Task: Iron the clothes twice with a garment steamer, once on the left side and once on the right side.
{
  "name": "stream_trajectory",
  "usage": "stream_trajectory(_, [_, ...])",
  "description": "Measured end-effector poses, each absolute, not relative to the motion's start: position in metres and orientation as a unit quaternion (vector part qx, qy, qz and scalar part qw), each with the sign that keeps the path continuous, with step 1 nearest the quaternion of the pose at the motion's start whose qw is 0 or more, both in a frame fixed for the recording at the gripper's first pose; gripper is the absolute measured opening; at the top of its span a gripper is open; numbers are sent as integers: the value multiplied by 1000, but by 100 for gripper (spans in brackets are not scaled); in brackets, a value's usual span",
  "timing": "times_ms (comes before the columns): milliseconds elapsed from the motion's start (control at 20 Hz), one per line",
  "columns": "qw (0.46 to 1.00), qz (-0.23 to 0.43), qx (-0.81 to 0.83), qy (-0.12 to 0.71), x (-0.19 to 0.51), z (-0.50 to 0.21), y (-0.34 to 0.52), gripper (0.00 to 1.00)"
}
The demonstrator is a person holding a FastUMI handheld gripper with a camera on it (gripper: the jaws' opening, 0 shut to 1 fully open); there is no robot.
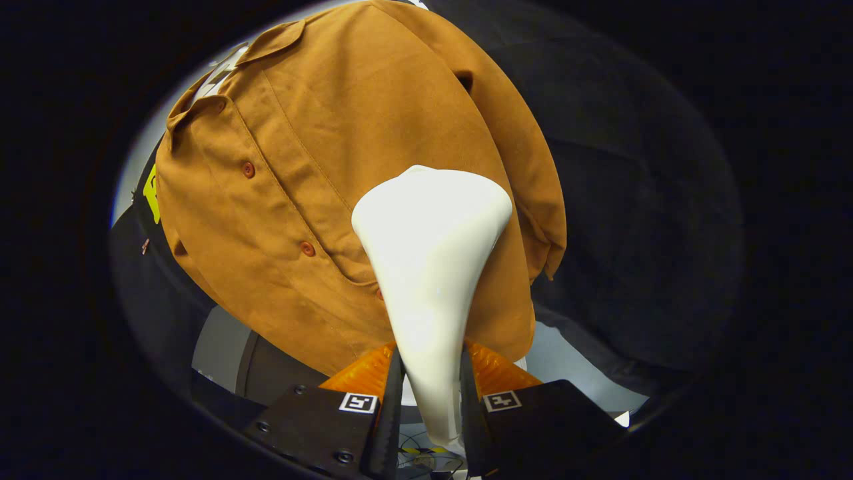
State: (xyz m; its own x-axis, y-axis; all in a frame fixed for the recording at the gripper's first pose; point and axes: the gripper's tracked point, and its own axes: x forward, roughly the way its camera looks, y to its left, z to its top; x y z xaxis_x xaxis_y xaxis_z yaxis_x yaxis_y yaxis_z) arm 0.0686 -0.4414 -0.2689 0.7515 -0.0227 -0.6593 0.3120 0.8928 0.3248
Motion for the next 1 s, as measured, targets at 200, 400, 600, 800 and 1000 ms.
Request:
stream_trajectory(200, [898, -100, 223, 365, 57, -292, -442, 43])
stream_trajectory(400, [895, -125, 227, 364, 46, -292, -443, 43])
stream_trajectory(600, [912, -151, 208, 320, 27, -248, -436, 43])
stream_trajectory(800, [935, -153, 181, 265, 18, -183, -402, 43])
stream_trajectory(1000, [957, -141, 131, 216, 14, -125, -346, 43])
